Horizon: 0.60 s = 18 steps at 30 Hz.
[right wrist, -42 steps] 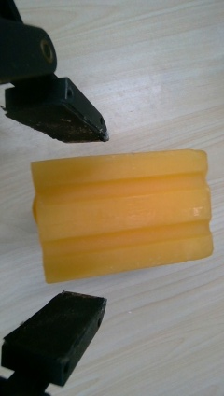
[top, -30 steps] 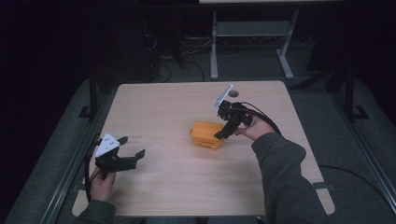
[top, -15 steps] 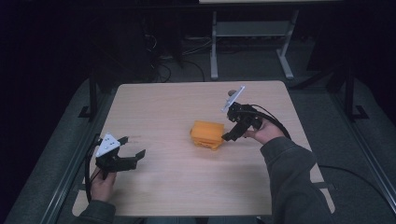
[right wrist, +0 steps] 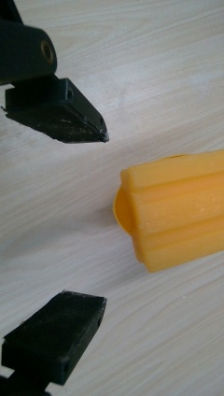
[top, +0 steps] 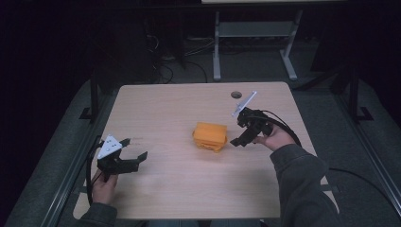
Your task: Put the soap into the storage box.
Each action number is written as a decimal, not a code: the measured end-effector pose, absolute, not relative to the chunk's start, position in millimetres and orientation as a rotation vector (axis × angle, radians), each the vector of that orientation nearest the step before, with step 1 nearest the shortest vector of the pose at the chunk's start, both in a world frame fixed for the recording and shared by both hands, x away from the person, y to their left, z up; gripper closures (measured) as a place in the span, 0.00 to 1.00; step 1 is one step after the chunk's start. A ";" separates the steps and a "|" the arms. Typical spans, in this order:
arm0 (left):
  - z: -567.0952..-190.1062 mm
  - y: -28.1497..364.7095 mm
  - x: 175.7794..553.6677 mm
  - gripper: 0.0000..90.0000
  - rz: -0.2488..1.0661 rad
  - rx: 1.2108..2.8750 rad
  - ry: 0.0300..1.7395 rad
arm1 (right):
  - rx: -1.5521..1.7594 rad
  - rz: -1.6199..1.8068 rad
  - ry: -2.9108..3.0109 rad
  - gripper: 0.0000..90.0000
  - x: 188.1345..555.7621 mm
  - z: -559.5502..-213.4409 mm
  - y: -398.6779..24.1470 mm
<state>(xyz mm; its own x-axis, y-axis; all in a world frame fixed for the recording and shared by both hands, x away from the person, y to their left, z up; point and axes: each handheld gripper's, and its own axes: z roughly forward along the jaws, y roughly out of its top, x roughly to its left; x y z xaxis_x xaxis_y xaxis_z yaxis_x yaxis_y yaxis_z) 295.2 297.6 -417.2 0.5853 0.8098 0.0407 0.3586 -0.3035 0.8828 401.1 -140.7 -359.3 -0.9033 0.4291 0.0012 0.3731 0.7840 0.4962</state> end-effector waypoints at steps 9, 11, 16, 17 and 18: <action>-417.9 296.5 295.5 0.15 0.615 1.897 0.943 | 0.682 0.777 2.850 0.18 393.4 -366.9 -153.8; -417.8 296.6 295.4 0.15 0.615 1.899 0.942 | 0.687 0.768 2.855 0.18 392.2 -368.1 -156.5; -417.9 296.8 295.6 0.15 0.617 1.900 0.944 | 0.702 0.798 2.837 0.18 387.4 -368.3 -164.4; -418.0 296.6 295.6 0.15 0.616 1.900 0.944 | 0.715 0.801 2.836 0.18 386.0 -368.8 -165.7; -418.0 296.5 295.6 0.15 0.615 1.902 0.944 | 0.720 0.798 2.834 0.18 385.1 -369.4 -167.2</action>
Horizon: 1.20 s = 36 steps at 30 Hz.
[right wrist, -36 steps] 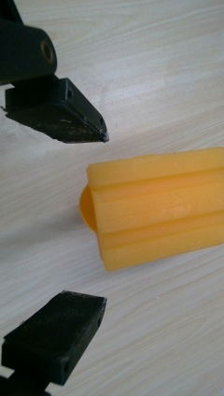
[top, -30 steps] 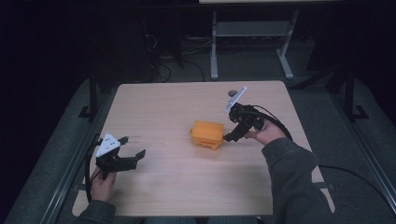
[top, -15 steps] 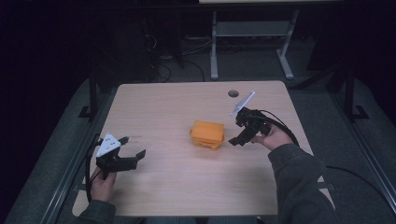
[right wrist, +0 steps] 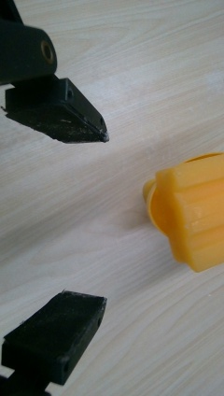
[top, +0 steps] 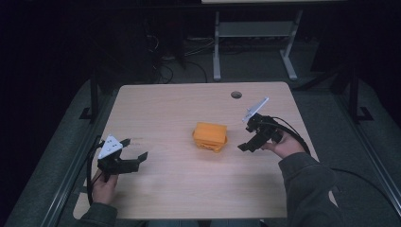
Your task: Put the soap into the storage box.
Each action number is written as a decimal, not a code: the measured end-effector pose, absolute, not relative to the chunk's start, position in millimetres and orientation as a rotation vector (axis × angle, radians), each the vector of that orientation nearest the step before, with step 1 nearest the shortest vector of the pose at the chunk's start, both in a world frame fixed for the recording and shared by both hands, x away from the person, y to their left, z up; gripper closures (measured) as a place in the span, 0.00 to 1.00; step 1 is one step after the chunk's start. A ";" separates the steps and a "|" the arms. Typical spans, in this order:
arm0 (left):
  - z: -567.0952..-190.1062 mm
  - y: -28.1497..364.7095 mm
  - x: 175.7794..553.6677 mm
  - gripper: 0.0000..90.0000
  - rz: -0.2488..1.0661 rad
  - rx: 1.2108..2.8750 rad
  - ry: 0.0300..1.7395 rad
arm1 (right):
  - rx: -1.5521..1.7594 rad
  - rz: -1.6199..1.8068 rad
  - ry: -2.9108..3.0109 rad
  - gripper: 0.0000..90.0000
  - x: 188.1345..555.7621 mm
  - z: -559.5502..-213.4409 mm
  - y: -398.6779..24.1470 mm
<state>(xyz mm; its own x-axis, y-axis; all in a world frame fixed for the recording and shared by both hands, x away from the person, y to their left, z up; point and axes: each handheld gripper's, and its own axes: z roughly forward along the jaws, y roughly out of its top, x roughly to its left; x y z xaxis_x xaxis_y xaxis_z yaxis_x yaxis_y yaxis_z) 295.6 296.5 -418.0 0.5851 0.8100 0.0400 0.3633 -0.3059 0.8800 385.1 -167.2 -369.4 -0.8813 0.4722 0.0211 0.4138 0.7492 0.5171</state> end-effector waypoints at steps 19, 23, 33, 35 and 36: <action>-418.9 295.9 296.2 0.15 0.612 1.908 0.946 | 0.801 0.830 2.810 0.18 366.6 -385.9 -198.0; -419.1 295.8 296.6 0.15 0.613 1.915 0.940 | 0.823 0.855 2.797 0.18 362.3 -387.0 -204.2; -419.9 294.7 296.9 0.15 0.611 1.921 0.941 | 0.864 0.875 2.781 0.18 351.2 -396.5 -219.4; -420.1 294.5 296.9 0.15 0.610 1.921 0.941 | 0.874 0.885 2.776 0.18 348.5 -399.1 -223.0; -420.3 294.4 297.0 0.15 0.611 1.920 0.942 | 0.877 0.885 2.774 0.18 347.3 -400.3 -224.9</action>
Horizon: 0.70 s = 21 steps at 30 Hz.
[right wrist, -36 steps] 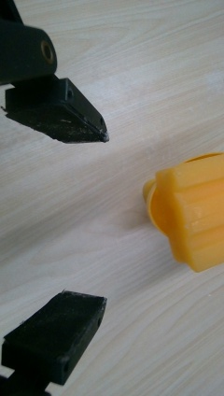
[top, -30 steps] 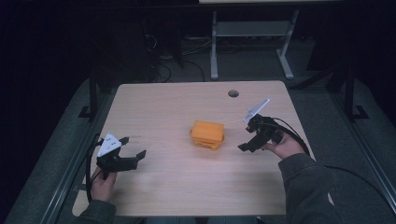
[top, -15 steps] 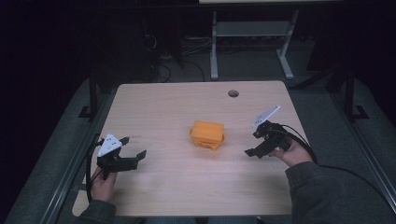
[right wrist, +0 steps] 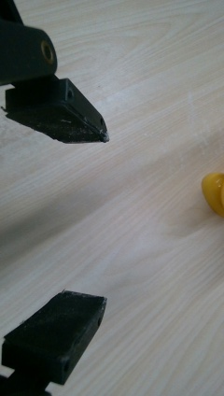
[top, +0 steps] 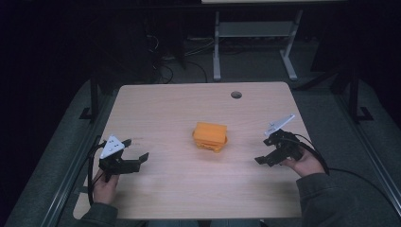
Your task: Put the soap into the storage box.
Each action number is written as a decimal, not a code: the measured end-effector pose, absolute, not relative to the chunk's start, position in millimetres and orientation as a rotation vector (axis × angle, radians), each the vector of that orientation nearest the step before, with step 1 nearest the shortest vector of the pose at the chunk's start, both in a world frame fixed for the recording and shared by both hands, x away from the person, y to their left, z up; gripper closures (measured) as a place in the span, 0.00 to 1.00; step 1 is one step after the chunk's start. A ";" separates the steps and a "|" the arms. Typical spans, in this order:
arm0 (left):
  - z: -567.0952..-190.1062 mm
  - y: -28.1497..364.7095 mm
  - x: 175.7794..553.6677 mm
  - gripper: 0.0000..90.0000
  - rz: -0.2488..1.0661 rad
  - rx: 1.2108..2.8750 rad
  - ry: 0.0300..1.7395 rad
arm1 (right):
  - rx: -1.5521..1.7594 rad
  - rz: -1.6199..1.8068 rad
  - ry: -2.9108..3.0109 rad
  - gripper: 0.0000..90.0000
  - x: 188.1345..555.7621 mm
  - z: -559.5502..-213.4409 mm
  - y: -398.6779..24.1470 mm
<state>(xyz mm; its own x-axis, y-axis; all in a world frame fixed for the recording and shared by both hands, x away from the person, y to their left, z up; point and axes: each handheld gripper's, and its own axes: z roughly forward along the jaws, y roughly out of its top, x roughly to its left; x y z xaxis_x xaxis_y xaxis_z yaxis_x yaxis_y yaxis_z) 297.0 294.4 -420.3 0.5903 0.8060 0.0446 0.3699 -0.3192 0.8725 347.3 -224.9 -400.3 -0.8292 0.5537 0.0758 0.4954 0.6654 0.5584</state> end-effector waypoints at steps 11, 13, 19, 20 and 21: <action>-421.3 292.6 297.3 0.15 0.607 1.928 0.940 | 0.933 0.906 2.753 0.18 334.0 -413.1 -241.8; -421.4 292.4 297.4 0.15 0.607 1.931 0.939 | 0.945 0.904 2.750 0.18 331.4 -415.9 -244.1; -421.7 291.7 297.5 0.15 0.608 1.934 0.938 | 0.966 0.913 2.743 0.18 323.8 -423.9 -251.2; -421.8 291.5 297.6 0.15 0.606 1.932 0.939 | 0.971 0.917 2.742 0.18 322.2 -425.0 -252.2; -421.9 291.5 297.6 0.15 0.604 1.934 0.939 | 0.971 0.916 2.741 0.18 320.5 -425.8 -253.1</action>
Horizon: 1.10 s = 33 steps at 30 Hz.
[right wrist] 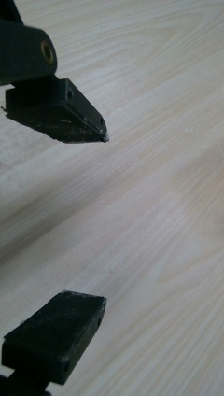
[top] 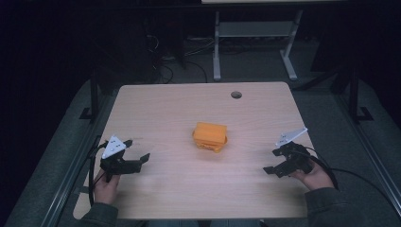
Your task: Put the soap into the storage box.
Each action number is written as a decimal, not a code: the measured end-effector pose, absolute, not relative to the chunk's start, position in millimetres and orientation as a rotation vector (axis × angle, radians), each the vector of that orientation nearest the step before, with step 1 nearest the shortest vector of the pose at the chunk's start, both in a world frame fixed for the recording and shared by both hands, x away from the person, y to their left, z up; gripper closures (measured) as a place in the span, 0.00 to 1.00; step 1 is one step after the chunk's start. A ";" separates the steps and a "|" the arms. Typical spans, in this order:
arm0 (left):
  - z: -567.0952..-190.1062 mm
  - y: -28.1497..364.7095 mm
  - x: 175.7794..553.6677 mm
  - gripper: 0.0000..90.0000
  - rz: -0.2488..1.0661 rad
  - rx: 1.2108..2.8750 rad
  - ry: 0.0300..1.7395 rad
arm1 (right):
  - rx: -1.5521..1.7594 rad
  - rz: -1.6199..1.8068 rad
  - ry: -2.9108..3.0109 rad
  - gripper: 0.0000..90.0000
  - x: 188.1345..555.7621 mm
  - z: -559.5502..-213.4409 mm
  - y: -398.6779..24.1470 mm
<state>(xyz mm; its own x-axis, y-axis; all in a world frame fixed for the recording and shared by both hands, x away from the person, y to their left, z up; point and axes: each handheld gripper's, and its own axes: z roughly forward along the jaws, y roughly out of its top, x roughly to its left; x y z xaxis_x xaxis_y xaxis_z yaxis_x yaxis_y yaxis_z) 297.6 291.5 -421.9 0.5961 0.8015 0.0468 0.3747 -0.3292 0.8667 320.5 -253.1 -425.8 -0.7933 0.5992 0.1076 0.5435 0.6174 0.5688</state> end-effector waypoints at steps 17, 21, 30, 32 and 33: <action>-423.0 287.9 297.6 0.15 0.601 1.954 0.928 | 1.046 0.952 2.702 0.18 296.4 -445.8 -271.8; -423.1 287.3 297.4 0.15 0.602 1.962 0.924 | 1.047 0.965 2.691 0.18 291.6 -449.4 -274.9; -423.5 284.7 296.8 0.15 0.598 1.973 0.916 | 1.054 0.996 2.656 0.18 276.4 -454.8 -282.1; -423.9 283.5 296.7 0.15 0.595 1.977 0.915 | 1.061 1.003 2.646 0.18 272.7 -456.4 -283.7; -424.1 283.2 296.8 0.15 0.596 1.980 0.911 | 1.065 1.006 2.644 0.18 271.0 -457.0 -284.7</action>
<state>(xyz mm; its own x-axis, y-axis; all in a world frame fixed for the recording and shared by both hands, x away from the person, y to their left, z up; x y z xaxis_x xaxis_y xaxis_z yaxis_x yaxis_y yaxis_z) 296.8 283.2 -424.1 0.6207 0.7812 0.0668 0.3741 -0.3699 0.8504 271.0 -284.7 -457.0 -0.7456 0.6536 0.1295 0.5744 0.5320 0.6221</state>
